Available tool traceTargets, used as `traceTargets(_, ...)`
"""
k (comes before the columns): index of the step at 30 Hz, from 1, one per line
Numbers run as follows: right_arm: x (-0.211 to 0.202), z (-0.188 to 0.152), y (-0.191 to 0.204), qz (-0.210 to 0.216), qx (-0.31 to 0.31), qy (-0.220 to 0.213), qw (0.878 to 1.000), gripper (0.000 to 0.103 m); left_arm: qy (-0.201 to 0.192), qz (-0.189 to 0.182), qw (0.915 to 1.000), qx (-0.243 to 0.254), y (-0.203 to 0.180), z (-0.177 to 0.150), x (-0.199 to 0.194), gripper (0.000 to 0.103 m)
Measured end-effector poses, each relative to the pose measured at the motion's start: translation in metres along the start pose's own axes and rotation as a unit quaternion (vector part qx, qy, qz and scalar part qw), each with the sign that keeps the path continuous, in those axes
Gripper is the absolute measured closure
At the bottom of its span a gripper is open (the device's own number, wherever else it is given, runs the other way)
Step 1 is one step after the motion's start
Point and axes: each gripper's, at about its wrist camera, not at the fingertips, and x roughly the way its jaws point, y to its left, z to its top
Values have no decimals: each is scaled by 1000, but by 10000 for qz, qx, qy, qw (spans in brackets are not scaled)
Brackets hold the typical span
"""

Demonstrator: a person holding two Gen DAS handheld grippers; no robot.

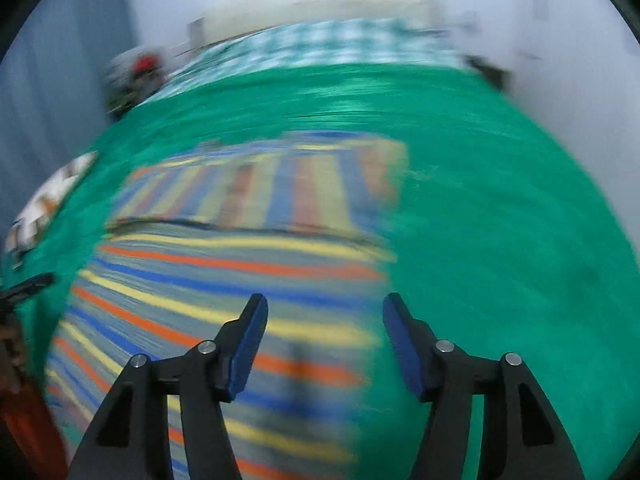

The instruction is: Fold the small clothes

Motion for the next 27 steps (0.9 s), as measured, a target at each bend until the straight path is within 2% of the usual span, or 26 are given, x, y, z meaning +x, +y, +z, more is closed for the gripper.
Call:
traceTargets(2, -13, -26, -38, -636, 423, -124, 9970, 39, -90, 3, 9997, -212, 7, 9, 5, 9)
traceTargets(3, -16, -35, -52, -813, 617, -120, 9947, 38, -203, 14, 9996, -214, 7, 15, 8, 8)
traceTargets(6, -16, -53, -91, -1251, 1258, -18, 9841, 38, -481, 380, 9981, 10, 2, 37, 25, 6)
traceTargets(8, -11, -57, -112, -1339, 1587, 59, 9782, 38, -410, 642, 9970, 127, 1, 46, 45, 0)
traceTargets(9, -8, -59, -116, -1402, 1660, 88, 9761, 36, -213, 718, 9971, 162, 2, 47, 58, 1)
traceTargets(10, -4, -61, -118, -1423, 1737, 173, 9743, 30, 201, 776, 9966, 186, 8, 42, 77, 0)
traceTargets(11, 4, -68, -124, -1360, 1849, 326, 9728, 28, 183, 726, 9971, 165, 11, 37, 83, 0)
traceTargets(12, 9, -71, -126, -1335, 1895, 367, 9721, 27, -22, 637, 9979, 131, 14, 34, 79, 0)
traceTargets(15, 15, -74, -121, -1381, 1740, 338, 9744, 18, -147, 566, 9983, 40, 18, 29, 76, 0)
traceTargets(27, 20, -78, -115, -1527, 1567, 307, 9753, 9, -125, 542, 9984, 10, 19, 29, 75, 0)
